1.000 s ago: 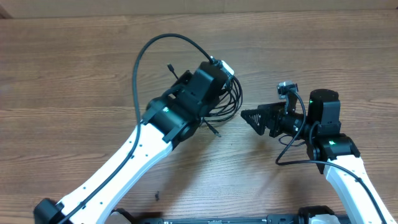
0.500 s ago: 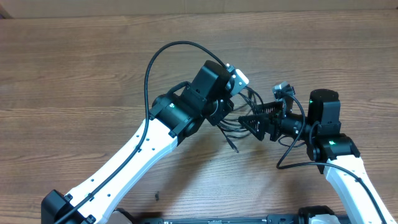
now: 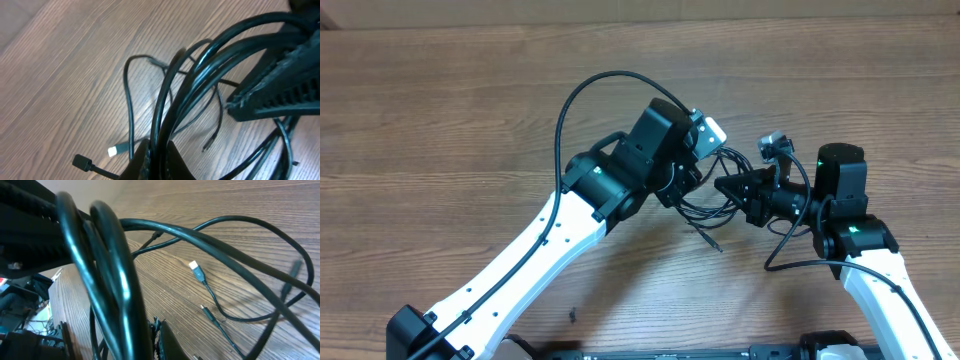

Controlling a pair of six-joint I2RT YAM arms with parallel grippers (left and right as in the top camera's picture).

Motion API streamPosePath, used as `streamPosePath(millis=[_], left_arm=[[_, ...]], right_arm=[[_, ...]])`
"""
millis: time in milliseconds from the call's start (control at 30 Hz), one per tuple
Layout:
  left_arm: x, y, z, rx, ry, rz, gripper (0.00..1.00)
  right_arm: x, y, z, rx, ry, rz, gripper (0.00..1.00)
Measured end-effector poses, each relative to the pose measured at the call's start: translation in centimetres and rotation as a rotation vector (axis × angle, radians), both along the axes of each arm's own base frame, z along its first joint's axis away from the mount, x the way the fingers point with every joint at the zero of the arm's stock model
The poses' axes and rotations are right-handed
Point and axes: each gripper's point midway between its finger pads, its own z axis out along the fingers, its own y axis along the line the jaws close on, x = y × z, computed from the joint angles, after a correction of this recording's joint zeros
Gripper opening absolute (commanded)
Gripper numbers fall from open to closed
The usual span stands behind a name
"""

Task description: Untangle cables

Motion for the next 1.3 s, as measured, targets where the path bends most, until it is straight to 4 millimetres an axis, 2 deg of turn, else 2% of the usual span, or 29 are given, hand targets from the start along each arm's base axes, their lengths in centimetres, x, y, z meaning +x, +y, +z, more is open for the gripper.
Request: streamPosePath(millis=[100,233,300,400,467,633,767,1067,1200,1233,1300], left_arm=[[0.3,1.5,-0.6,0.078,-0.015,0.052,0.04],[0.3,5.4,-1.8,0.265,-0.027,0.151,0.04],[0.1,6.6,-2.2,0.320,-0.024,0.175,0.05],[-0.2,7.1,-2.4,0.344,-0.010,0.178,0.08],[-0.2,7.4,-2.5,0.356,-0.008,0.186,0.05],[0.3,8.4,-2.5,0.368,-0.003,0.214,0.04],[1.2,10.2,-2.5,0.388,-0.006,0.271,0.04],[1.4,10.7,-2.5,0.396,-0.008,0.283,0.04],[2.1,12.8,-2.3,0.447,-0.024,0.344,0.04],[2.2,13.2,-2.2,0.454,-0.027,0.357,0.04],[2.6,14.0,-2.1,0.469,-0.035,0.384,0.04]], right_arm=[[0.1,0.0,0.0,0.006,0.011,-0.010,0.04],[0.3,-0.2,-0.1,0.017,0.045,-0.039,0.04],[0.2,-0.3,-0.1,0.029,0.067,-0.047,0.04],[0.2,-0.7,-0.1,0.048,0.097,-0.064,0.04],[0.2,-1.1,-0.4,0.052,0.127,-0.085,0.04],[0.2,-2.2,-1.4,0.038,0.188,-0.141,0.04],[0.9,-3.8,-2.4,-0.003,0.219,-0.230,0.04],[1.3,-5.3,-3.9,-0.061,0.280,-0.347,0.04],[2.0,-7.1,-4.6,-0.107,0.291,-0.443,0.29],[2.0,-7.4,-4.7,-0.112,0.293,-0.457,0.45],[2.1,-7.8,-4.8,-0.119,0.292,-0.469,0.61]])
